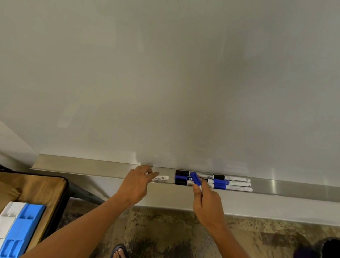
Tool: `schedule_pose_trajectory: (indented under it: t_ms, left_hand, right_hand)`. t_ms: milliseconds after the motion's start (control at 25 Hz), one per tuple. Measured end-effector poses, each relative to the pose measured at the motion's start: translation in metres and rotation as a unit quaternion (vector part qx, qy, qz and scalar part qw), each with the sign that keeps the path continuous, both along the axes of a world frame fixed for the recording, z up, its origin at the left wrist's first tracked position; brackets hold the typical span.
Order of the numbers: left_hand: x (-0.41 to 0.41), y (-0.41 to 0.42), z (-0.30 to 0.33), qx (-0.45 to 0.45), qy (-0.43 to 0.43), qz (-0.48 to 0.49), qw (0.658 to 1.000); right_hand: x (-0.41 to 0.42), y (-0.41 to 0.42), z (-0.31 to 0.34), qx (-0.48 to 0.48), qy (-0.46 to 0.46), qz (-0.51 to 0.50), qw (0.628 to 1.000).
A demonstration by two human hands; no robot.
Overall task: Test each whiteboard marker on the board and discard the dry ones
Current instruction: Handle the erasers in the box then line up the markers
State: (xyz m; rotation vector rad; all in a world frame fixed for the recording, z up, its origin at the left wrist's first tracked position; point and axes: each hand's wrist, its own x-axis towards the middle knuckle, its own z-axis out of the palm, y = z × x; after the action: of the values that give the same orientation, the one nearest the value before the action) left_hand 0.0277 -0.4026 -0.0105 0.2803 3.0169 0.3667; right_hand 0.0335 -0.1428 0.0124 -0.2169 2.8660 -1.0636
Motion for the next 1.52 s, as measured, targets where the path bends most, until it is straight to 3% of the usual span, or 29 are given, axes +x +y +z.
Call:
schedule_pose_trajectory:
  t_ms: [520, 720, 1200, 1520]
  left_hand:
    - [-0.005, 0.025, -0.012, 0.006, -0.034, -0.015, 0.999]
    - [-0.002, 0.022, -0.018, 0.059, -0.025, -0.010, 0.998]
    - [0.006, 0.018, -0.017, 0.055, -0.027, -0.027, 0.998]
    - [0.015, -0.003, -0.005, 0.118, 0.040, 0.074, 0.989]
  right_hand:
    - [0.019, 0.017, 0.002, -0.003, 0.025, -0.051, 0.998]
    - [0.018, 0.005, 0.010, 0.014, 0.017, -0.025, 0.999]
    - [0.001, -0.019, 0.008, 0.037, 0.019, 0.066, 0.997]
    - [-0.023, -0.036, 0.005, 0.064, 0.042, 0.112, 0.991]
